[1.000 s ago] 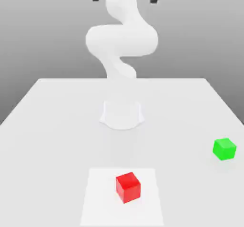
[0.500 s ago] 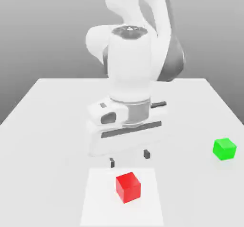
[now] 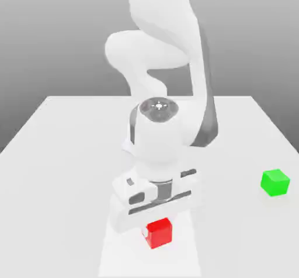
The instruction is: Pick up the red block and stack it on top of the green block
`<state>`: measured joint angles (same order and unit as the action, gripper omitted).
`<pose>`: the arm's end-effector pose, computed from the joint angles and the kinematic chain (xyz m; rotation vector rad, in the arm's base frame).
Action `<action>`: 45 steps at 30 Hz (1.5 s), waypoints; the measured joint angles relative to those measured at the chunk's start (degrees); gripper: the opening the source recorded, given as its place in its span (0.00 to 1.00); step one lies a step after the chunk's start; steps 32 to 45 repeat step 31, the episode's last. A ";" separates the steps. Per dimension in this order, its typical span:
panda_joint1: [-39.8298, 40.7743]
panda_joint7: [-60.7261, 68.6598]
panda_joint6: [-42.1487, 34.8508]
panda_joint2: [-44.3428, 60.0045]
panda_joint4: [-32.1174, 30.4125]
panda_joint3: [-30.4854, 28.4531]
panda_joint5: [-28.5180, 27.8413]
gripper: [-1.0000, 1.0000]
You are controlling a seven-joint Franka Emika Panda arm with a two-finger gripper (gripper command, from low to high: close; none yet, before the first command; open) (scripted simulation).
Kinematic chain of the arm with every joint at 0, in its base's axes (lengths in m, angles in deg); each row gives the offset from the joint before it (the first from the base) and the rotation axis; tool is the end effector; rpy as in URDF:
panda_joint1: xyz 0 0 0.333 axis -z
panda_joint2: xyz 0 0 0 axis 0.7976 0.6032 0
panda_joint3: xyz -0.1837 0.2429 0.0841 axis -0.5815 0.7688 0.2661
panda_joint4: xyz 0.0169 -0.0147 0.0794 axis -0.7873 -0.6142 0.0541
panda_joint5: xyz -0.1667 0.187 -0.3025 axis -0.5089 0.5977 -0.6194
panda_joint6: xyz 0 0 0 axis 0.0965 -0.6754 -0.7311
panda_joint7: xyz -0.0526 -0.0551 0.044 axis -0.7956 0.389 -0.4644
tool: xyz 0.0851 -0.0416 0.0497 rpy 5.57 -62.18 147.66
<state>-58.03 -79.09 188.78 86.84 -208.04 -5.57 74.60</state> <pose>0.4052 0.0164 0.1630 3.0951 -0.5360 -0.0005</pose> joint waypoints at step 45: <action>-38.98 -44.95 -4.07 -3.62 0.28 14.49 -8.17 1.00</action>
